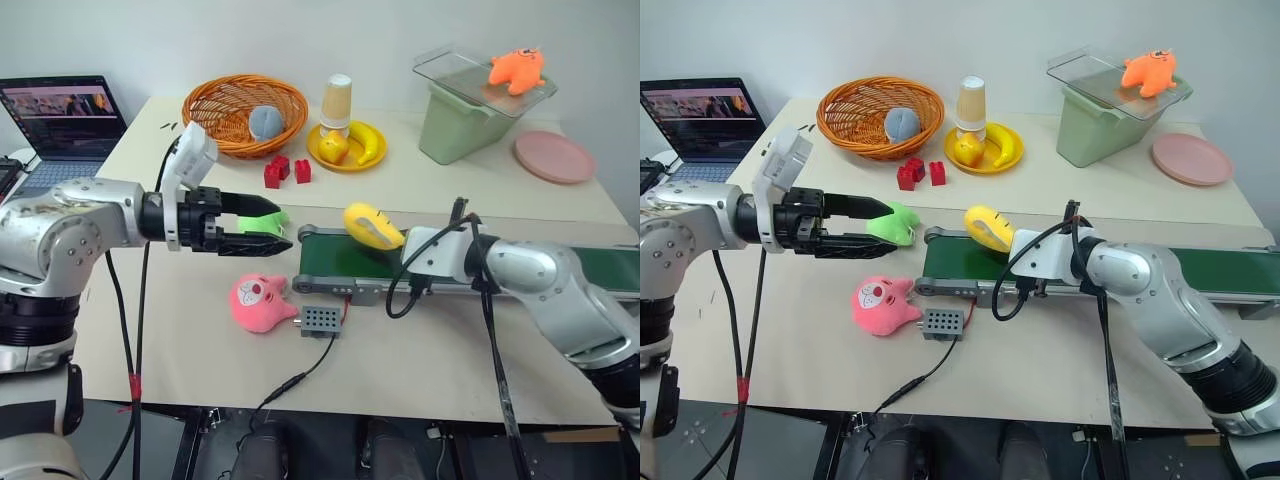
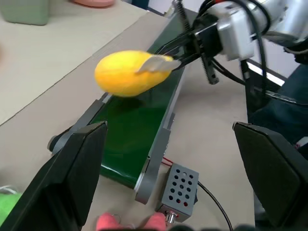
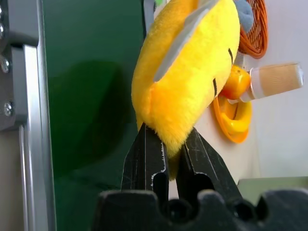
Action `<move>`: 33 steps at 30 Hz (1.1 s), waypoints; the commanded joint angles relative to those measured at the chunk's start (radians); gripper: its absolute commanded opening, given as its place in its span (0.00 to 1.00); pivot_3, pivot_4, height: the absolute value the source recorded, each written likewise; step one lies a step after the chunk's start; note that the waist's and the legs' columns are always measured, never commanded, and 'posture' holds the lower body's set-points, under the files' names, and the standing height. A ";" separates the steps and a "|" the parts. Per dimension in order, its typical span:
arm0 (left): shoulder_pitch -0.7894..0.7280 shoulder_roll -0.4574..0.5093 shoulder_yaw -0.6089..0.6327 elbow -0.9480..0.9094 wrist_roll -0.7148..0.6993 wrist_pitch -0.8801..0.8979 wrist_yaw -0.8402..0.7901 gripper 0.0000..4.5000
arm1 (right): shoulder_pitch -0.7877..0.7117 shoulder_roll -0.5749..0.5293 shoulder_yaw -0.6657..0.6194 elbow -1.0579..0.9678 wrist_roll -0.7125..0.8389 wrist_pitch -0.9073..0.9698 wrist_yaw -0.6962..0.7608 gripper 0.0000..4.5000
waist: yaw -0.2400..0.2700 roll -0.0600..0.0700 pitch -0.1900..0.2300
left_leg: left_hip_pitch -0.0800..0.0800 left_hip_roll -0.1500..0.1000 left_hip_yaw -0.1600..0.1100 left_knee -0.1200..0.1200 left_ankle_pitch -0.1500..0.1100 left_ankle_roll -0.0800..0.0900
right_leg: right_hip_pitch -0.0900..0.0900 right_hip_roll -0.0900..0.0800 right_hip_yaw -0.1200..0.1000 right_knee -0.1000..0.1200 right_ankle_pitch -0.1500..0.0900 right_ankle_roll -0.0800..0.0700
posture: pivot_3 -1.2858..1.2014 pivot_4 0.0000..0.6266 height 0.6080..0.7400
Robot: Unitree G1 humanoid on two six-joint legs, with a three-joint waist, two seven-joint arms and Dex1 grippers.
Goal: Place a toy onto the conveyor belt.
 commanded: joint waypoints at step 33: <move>-0.054 -0.063 -0.041 -0.009 0.121 -0.065 -0.086 1.00 | 0.028 -0.028 -0.235 -0.215 0.106 0.129 0.362 0.99 | 0.004 0.000 0.000 | 0.001 0.000 -0.001 0.001 0.000 0.000 | 0.001 0.000 0.000 0.001 0.000 0.000 | 0.52 0.24 1.00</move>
